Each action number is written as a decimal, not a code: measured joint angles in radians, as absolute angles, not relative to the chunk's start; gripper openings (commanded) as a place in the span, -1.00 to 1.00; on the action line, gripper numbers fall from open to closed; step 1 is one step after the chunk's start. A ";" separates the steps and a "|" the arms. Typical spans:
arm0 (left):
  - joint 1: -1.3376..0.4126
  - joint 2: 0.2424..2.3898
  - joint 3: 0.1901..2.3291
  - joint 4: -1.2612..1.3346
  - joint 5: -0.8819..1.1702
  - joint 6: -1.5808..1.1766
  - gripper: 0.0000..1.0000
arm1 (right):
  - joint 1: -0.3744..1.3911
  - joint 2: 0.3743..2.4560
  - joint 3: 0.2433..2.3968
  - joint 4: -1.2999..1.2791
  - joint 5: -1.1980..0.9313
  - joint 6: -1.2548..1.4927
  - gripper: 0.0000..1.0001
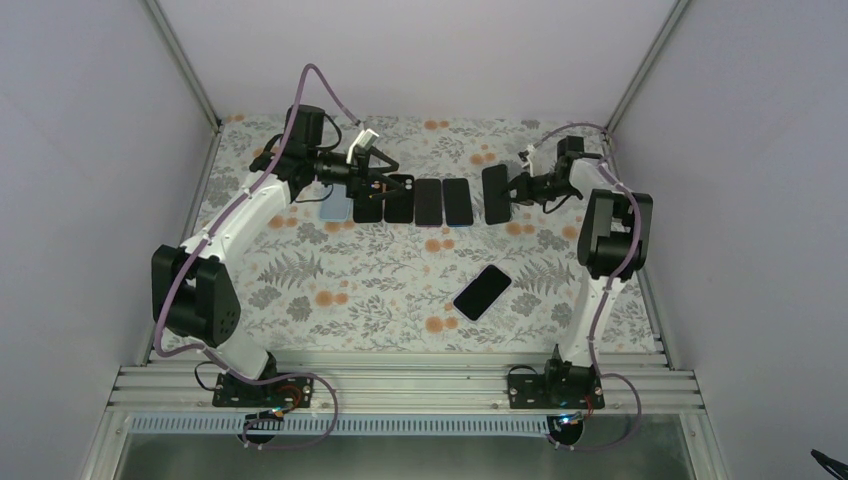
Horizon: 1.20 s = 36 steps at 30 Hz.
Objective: Take the phone out of the phone case
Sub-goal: Place the phone at the center of the board.
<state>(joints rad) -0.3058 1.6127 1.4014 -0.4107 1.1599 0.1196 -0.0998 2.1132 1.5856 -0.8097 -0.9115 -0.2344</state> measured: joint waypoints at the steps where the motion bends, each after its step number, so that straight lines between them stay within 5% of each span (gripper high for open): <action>1: -0.306 1.612 1.401 -0.408 1.160 0.119 1.00 | -0.100 2.125 1.592 -0.810 -0.912 -0.234 -0.91; 27: -0.306 1.595 1.362 -0.382 1.161 0.114 1.00 | -0.126 2.381 1.767 -0.857 -1.004 -0.171 -0.72; 36: -0.306 1.592 1.356 -0.380 1.161 0.110 1.00 | -0.126 2.391 1.771 -0.841 -1.015 -0.126 -0.88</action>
